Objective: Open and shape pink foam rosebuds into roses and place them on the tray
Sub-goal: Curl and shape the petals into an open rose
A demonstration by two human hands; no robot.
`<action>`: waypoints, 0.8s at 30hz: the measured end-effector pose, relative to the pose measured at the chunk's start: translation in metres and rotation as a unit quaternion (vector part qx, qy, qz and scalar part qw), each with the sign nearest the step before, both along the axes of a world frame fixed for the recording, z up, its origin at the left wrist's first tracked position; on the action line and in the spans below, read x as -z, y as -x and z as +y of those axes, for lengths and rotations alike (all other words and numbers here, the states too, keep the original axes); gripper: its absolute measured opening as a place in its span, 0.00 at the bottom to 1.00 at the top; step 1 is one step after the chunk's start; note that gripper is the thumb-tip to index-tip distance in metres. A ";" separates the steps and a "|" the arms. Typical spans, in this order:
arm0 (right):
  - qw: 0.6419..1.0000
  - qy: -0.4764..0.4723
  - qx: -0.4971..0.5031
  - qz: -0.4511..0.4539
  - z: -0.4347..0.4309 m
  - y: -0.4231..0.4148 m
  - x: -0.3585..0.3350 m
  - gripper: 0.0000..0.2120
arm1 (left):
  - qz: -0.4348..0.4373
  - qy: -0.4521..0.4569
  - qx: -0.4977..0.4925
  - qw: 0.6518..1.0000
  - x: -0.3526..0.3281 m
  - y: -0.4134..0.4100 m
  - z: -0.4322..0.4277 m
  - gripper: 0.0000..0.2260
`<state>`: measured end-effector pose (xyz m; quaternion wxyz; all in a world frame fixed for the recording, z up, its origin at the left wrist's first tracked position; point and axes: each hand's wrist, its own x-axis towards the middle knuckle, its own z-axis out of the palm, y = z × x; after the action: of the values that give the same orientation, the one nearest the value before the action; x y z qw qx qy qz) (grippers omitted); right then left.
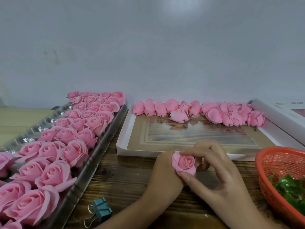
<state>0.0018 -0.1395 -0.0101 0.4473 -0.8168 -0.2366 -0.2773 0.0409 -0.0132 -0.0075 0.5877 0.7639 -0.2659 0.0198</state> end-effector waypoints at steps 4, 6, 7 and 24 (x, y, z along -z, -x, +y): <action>1.000 0.021 0.006 0.003 0.001 0.001 -0.001 0.10 | -0.017 -0.038 -0.029 0.999 0.006 -0.002 -0.001 0.19; 1.000 0.021 0.011 0.014 0.001 0.001 0.000 0.09 | -0.023 -0.047 -0.033 0.998 0.008 -0.002 -0.003 0.18; 1.000 0.022 0.011 0.016 0.001 0.000 0.000 0.09 | -0.019 -0.039 -0.028 0.999 0.009 -0.001 -0.003 0.17; 0.999 -0.032 0.015 -0.020 0.000 -0.001 0.001 0.09 | 0.055 -0.055 -0.033 0.996 -0.003 0.001 -0.002 0.10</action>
<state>0.0026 -0.1398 -0.0116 0.4646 -0.7997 -0.2241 -0.3074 0.0403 -0.0148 -0.0041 0.5573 0.8035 -0.2087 -0.0174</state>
